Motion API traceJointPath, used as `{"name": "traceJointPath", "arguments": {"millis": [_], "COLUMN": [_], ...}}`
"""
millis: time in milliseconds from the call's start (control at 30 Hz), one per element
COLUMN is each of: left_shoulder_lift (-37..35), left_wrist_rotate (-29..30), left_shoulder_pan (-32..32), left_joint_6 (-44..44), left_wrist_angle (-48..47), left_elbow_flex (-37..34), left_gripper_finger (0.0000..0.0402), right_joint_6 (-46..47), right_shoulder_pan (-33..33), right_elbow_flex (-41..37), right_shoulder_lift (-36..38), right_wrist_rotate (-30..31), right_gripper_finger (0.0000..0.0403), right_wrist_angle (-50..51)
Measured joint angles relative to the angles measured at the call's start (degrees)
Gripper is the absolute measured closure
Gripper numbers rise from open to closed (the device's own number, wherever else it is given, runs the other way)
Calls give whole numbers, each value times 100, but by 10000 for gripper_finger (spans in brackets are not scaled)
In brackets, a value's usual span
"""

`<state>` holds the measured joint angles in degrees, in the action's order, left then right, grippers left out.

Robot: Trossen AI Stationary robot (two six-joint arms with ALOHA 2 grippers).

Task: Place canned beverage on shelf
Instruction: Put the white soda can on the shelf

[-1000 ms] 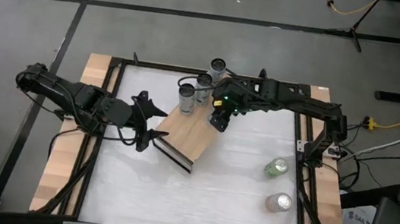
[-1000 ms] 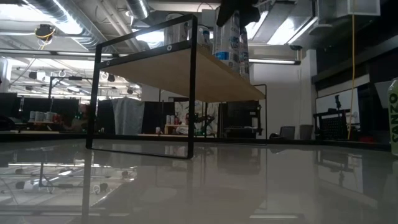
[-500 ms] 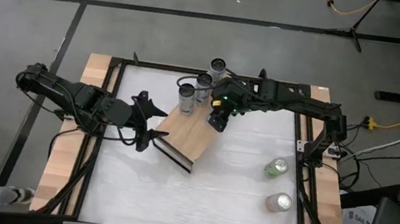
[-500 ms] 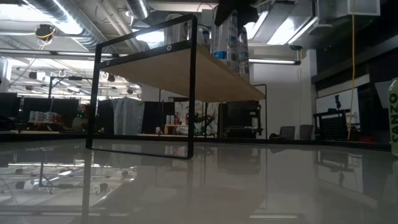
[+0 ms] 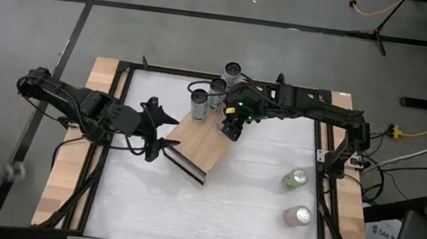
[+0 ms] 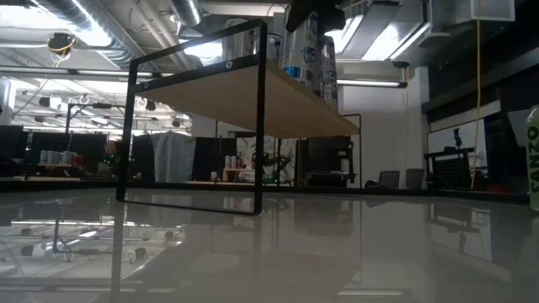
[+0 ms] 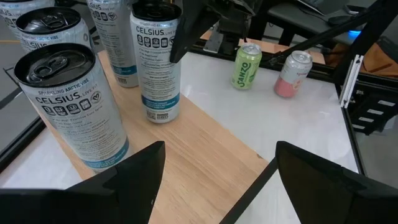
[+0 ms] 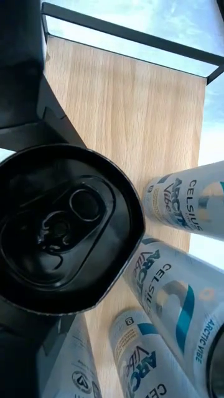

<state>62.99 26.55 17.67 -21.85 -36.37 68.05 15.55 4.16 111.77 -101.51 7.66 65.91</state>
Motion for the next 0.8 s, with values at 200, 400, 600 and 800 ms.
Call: {"name": "traceJointPath", "arguments": {"millis": [200, 400, 600, 800], "left_shoulder_lift": [-1, -1, -1, -1], "left_wrist_rotate": [0, 0, 0, 0], "left_shoulder_pan": [0, -1, 0, 0], "left_joint_6": [1, -1, -2, -2], "left_wrist_angle": [1, 1, 1, 1], "left_elbow_flex": [0, 1, 1, 1], "left_gripper_finger": [103, 102, 102, 102], "right_joint_6": [-2, -11, -87, -95], "right_shoulder_pan": [0, 0, 0, 0], "right_elbow_flex": [0, 0, 0, 0], "right_shoulder_lift": [0, 0, 0, 0], "right_wrist_rotate": [-9, -9, -4, -2], "right_gripper_finger": [125, 125, 125, 125], "right_wrist_angle": [2, 0, 2, 2]}}
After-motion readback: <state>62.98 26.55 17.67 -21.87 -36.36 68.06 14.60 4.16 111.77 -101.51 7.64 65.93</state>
